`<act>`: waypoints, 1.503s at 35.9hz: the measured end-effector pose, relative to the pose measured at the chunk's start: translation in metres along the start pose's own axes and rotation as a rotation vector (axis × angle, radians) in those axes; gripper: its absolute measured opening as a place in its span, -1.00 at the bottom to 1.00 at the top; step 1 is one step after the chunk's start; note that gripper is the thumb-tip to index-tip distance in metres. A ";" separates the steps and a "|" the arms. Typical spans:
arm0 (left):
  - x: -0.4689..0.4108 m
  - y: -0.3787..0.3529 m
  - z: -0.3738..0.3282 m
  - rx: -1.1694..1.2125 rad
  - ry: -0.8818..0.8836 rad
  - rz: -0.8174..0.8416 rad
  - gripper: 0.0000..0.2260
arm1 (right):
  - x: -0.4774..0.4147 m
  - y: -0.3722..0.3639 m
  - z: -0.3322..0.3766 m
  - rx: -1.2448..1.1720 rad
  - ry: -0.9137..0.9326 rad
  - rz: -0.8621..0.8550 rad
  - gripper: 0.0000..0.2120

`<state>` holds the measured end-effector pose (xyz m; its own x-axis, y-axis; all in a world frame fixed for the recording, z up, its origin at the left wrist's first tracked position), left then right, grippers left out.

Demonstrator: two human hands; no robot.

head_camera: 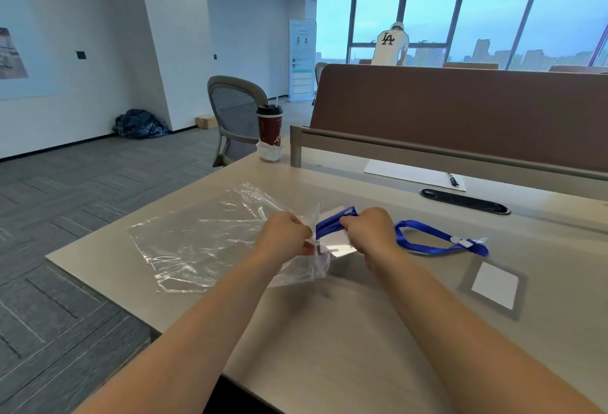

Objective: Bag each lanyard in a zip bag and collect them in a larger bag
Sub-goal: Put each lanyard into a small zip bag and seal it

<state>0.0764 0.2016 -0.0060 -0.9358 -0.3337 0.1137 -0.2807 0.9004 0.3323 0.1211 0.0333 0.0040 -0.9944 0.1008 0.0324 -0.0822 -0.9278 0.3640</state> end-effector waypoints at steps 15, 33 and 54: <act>-0.001 0.001 -0.005 -0.121 -0.062 -0.090 -0.95 | 0.009 -0.004 -0.012 0.005 -0.005 0.070 -0.86; -0.011 -0.001 -0.003 -0.411 -0.089 -0.101 -0.86 | 0.024 -0.005 -0.020 0.050 0.122 0.206 -0.91; 0.012 -0.014 -0.028 -0.260 -0.347 -0.151 -0.88 | 0.039 -0.002 -0.007 0.030 0.394 0.056 -0.92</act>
<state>0.0757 0.1768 0.0171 -0.9170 -0.3026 -0.2600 -0.3982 0.7344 0.5496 0.0817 0.0364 -0.0021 -0.9470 -0.1004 -0.3050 -0.0313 -0.9165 0.3989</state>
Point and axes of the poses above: each hand's wrist, its own x-axis away from the middle knuckle, its own y-axis out of the back of the hand, z = x × y, the point moved 6 cm from there along -x, towards the middle knuckle, and after that the axes turned 4 degrees about -x, right-handed, at the moved point
